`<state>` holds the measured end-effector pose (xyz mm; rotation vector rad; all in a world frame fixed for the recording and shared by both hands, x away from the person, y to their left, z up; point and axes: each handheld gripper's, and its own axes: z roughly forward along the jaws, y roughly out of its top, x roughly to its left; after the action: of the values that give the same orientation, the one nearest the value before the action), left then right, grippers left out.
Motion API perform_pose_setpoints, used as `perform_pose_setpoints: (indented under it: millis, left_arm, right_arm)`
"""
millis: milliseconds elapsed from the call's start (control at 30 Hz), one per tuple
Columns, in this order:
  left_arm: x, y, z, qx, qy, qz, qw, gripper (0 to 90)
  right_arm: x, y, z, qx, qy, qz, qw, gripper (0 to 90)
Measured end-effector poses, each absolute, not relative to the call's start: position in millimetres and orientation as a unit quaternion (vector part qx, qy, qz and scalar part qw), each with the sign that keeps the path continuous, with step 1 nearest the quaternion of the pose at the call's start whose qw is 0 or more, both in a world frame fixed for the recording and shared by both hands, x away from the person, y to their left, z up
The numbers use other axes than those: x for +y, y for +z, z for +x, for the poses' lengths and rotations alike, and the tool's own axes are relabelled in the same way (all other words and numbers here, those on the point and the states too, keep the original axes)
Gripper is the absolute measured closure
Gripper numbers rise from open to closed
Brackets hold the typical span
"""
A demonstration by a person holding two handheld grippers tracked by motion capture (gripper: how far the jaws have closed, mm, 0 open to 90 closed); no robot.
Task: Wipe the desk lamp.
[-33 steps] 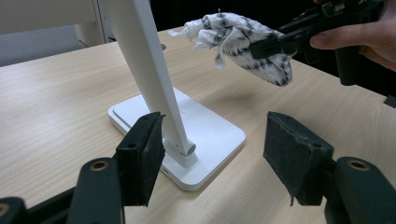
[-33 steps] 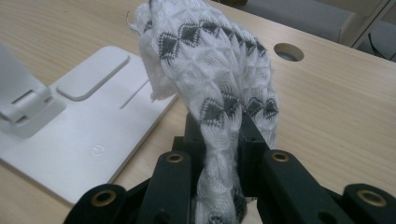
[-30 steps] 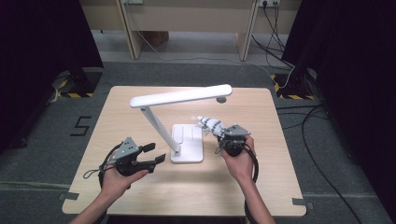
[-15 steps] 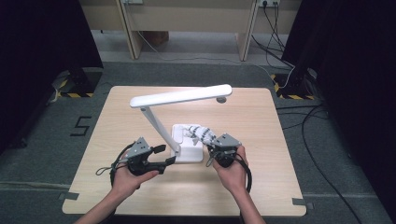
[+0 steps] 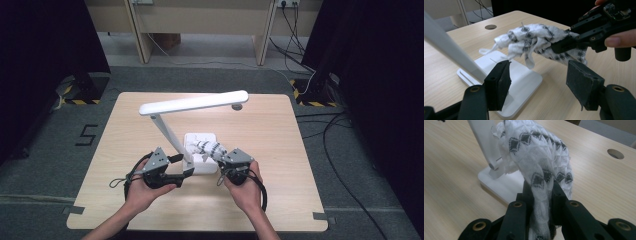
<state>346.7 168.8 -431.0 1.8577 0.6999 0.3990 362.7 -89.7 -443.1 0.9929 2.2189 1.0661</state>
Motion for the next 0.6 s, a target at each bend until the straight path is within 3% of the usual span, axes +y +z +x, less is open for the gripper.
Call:
perform_pose_setpoints:
  millis: [600]
  left_arm:
    - [146.9, -428.9, 363.6, 0.236, 0.194, 0.79, 0.532, 31.8]
  right_arm:
    - [-77.2, -440.8, 352.7, 0.831, 0.382, 0.334, 0.227, 79.1]
